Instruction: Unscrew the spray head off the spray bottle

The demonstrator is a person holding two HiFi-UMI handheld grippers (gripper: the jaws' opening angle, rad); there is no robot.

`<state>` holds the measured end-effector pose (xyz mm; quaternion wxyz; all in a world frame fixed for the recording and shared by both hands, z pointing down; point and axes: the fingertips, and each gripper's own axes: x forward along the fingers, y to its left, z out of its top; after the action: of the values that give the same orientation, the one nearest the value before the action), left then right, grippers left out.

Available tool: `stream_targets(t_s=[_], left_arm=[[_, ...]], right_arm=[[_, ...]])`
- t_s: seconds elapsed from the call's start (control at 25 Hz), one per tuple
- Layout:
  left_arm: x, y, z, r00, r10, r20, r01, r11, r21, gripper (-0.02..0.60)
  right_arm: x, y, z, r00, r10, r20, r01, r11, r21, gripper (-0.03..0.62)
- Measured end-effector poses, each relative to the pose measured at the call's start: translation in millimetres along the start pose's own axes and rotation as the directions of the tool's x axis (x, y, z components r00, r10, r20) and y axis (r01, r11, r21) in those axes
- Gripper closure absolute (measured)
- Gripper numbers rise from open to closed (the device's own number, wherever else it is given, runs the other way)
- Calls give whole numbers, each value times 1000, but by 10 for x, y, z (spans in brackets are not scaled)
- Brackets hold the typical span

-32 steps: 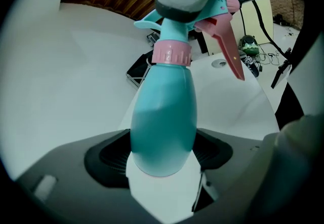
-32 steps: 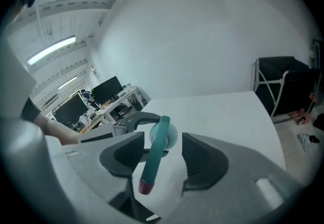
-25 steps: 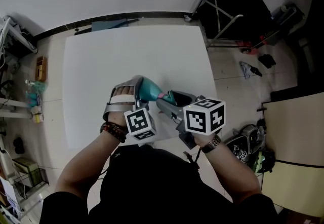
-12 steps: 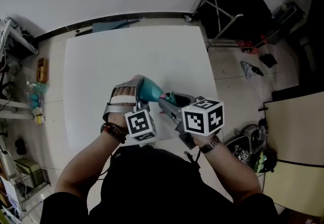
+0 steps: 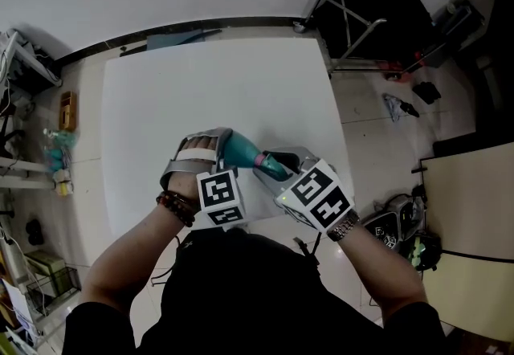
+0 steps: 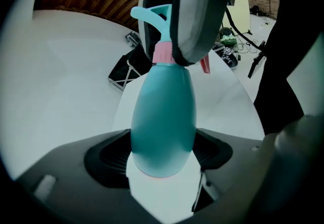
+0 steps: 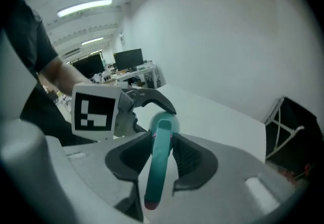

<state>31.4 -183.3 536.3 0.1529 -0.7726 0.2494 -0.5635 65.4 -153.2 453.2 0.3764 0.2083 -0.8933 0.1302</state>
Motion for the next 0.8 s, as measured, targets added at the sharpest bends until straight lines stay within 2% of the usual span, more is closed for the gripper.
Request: stream_targets(t_s=[0.08,0.16,0.28,0.36,0.52,0.68,0.76,0.8], left_arm=[[-17,-75,-2,999,-53,-1,53,999,10,179],[-32,-158,-10,994,-112,-2,112,994,11,179],[-45,-290,-22,980,-198,-3,198,980,11,180],[-52,-361,-22,971,-237,-5,237,971,18,181],[-47,-428,-12,965,-261,-8,261,965,25,181],[-42,-423,-9,965,-262,-7,263,965,25,181],[-38,-418,-9,965,-263,-5,263,965,24,181],[-34,-416,-7,965,-262,-5,262,965,23,181]], right_arm=[[-3,75,-15,1000,9,-22,-11,994,-106,473],[3,133,-47,999,3,-48,-14,974,-227,473],[21,212,-137,996,-25,-84,-14,902,-432,473],[28,263,-200,994,-49,-94,-13,824,-567,473],[36,322,-296,989,-123,-81,12,614,-789,473],[7,318,-289,978,-202,-57,39,443,-895,473],[10,310,-299,973,-226,-40,49,375,-926,473],[11,308,-306,972,-235,-33,54,352,-935,473]])
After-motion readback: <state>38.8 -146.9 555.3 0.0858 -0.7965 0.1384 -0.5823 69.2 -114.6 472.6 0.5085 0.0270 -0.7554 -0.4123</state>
